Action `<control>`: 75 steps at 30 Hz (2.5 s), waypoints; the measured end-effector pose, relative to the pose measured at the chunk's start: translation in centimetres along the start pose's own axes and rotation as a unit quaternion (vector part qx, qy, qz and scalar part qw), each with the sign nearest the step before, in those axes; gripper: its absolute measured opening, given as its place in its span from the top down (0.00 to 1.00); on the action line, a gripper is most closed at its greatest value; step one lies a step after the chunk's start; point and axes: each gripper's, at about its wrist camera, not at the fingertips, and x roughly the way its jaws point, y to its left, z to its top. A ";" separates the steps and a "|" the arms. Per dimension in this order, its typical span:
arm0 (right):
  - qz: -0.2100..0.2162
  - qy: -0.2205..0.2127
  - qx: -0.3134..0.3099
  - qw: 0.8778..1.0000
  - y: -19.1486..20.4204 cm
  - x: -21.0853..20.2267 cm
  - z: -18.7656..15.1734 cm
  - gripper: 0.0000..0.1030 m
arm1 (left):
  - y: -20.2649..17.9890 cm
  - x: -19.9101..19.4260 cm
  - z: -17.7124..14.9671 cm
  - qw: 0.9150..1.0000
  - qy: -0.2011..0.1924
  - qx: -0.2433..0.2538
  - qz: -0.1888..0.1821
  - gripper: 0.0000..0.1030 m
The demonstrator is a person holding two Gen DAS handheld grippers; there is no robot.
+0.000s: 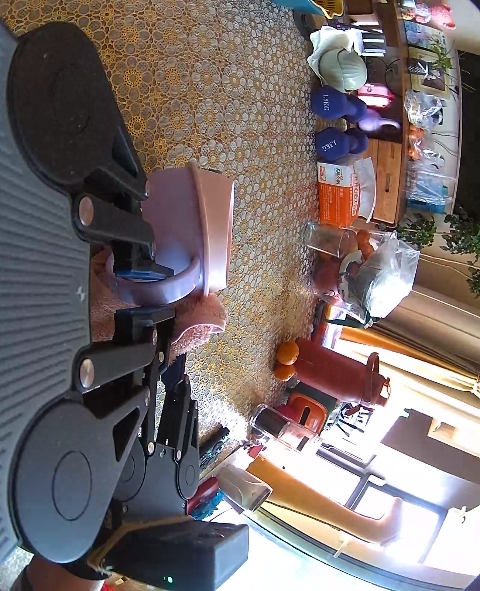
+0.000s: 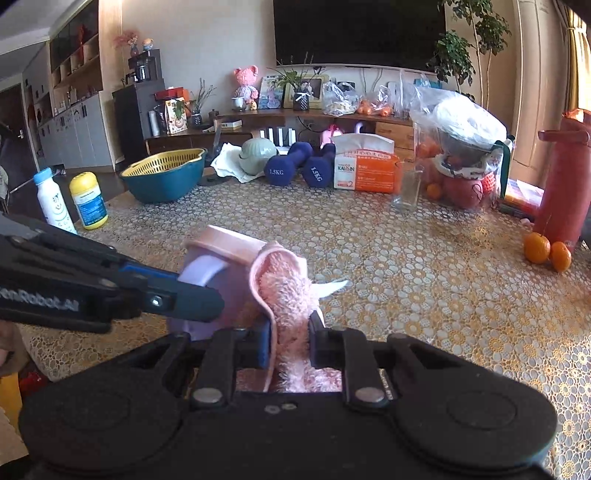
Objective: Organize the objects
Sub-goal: 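Rub the mug body against the towel held by the right gripper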
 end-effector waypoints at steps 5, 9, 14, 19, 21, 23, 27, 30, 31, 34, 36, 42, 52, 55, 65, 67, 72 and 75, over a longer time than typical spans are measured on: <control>-0.034 0.024 0.027 0.999 -2.1 1.4 -0.8 0.83 | 1.0 -0.5 0.4 1.000 -0.011 -0.011 0.006 0.87; -0.022 0.013 0.050 0.998 -2.8 0.0 -0.6 0.83 | 2.0 -0.7 0.7 0.999 -0.012 -0.030 0.001 0.87; 0.030 -0.017 0.047 0.998 -1.0 -2.3 0.8 0.83 | 2.3 -0.4 1.1 0.999 -0.009 -0.044 -0.007 0.87; 0.043 -0.024 0.043 0.998 0.6 -1.5 2.3 0.83 | 2.5 -0.4 1.1 0.999 -0.008 -0.052 -0.008 0.87; 0.039 -0.018 0.041 0.998 0.8 -0.7 2.3 0.83 | 2.7 -0.4 1.2 0.998 -0.009 -0.056 -0.008 0.87; 0.037 -0.011 0.043 0.998 0.8 0.0 2.0 0.83 | 3.0 -0.5 1.3 0.998 -0.011 -0.061 -0.009 0.87; 0.042 0.006 0.048 0.998 0.7 0.7 1.3 0.83 | 3.6 -0.5 1.5 0.997 -0.013 -0.071 -0.012 0.87; 0.040 0.020 0.035 0.998 1.1 1.1 0.6 0.83 | 3.8 -0.6 1.5 0.997 -0.016 -0.074 -0.012 0.86; 0.039 0.023 0.031 0.999 1.3 1.2 0.4 0.82 | 4.0 -0.7 1.5 0.997 -0.017 -0.075 -0.012 0.86; 0.028 0.031 0.015 0.999 1.6 1.5 0.3 0.82 | 4.5 -0.9 1.5 0.997 -0.019 -0.079 -0.007 0.86; 0.003 0.040 0.002 0.999 1.5 1.6 0.3 0.83 | 4.9 -1.1 1.5 0.997 -0.021 -0.078 0.001 0.86; -0.008 0.041 0.052 0.998 -0.9 1.1 0.8 0.84 | 6.3 -1.6 1.2 0.996 -0.023 -0.090 0.010 0.86; 0.033 -0.008 0.010 0.999 3.3 0.6 3.8 0.84 | 7.1 -2.1 0.8 0.995 -0.025 -0.094 0.018 0.86; 0.025 -0.003 0.019 1.000 3.0 1.5 3.9 0.84 | 7.3 -2.2 0.7 0.995 -0.025 -0.095 0.018 0.85; -0.015 0.037 0.034 0.999 1.4 4.0 2.3 0.84 | 8.2 -2.5 0.3 0.994 -0.027 -0.099 0.025 0.85; -0.024 0.040 0.035 0.998 1.2 4.1 2.1 0.84 | 8.6 -2.5 0.2 0.994 -0.027 -0.104 0.028 0.85; -0.005 0.013 0.067 0.998 0.2 1.9 2.8 0.84 | 8.8 -2.5 0.3 0.994 -0.027 -0.104 0.028 0.85; 0.026 -0.001 0.065 0.998 1.1 0.7 3.5 0.84 | 8.8 -2.5 0.3 0.994 -0.027 -0.103 0.029 0.85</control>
